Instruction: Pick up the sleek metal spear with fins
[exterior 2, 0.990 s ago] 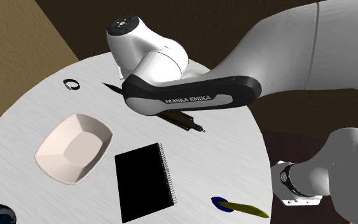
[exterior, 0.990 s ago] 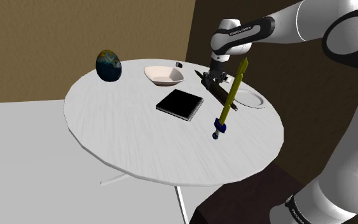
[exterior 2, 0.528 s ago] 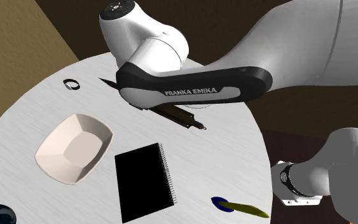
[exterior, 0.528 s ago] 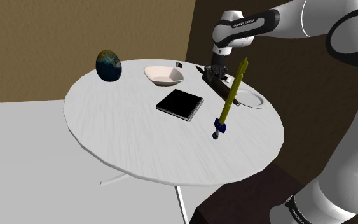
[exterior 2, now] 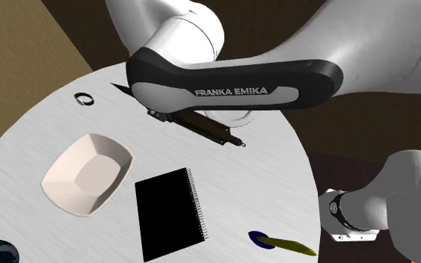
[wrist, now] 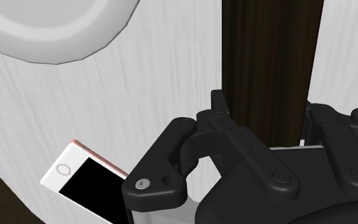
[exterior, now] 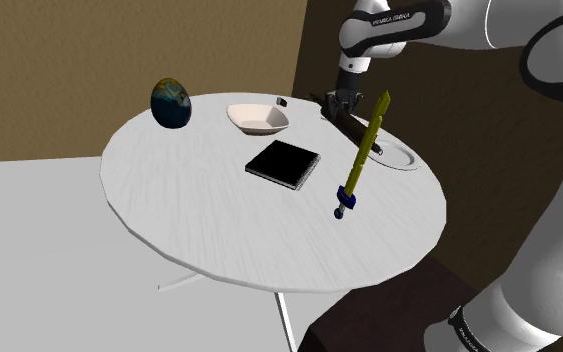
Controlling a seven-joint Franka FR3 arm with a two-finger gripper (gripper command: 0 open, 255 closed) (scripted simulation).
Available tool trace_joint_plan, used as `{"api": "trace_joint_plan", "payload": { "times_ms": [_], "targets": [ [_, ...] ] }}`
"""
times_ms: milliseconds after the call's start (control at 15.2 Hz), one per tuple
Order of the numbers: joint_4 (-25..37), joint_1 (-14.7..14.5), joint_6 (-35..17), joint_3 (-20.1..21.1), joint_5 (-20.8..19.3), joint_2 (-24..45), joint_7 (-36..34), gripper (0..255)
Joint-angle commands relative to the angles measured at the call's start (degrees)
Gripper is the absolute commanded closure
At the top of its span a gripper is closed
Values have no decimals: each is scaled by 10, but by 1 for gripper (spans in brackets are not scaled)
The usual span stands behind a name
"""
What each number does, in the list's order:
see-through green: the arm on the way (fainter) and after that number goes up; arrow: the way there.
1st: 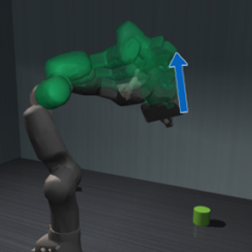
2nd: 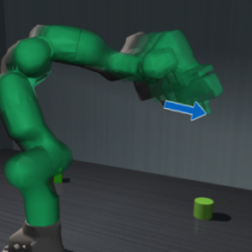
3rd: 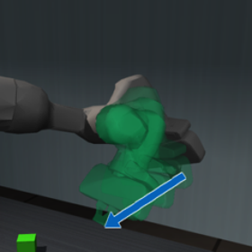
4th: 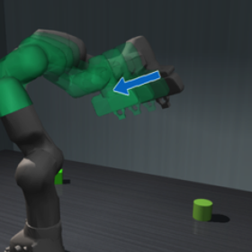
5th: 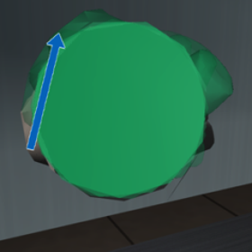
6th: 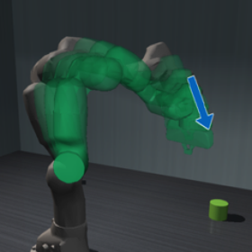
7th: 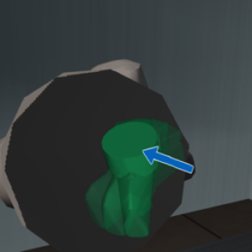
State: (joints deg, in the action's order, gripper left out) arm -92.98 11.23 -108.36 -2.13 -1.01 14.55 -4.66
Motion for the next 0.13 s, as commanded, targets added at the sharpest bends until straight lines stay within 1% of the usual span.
{"api": "trace_joint_plan", "payload": {
  "times_ms": [0,66],
  "targets": [
    [9,0,9,0,0,0,0,255],
    [9,0,9,0,0,0,0,255]
  ]
}}
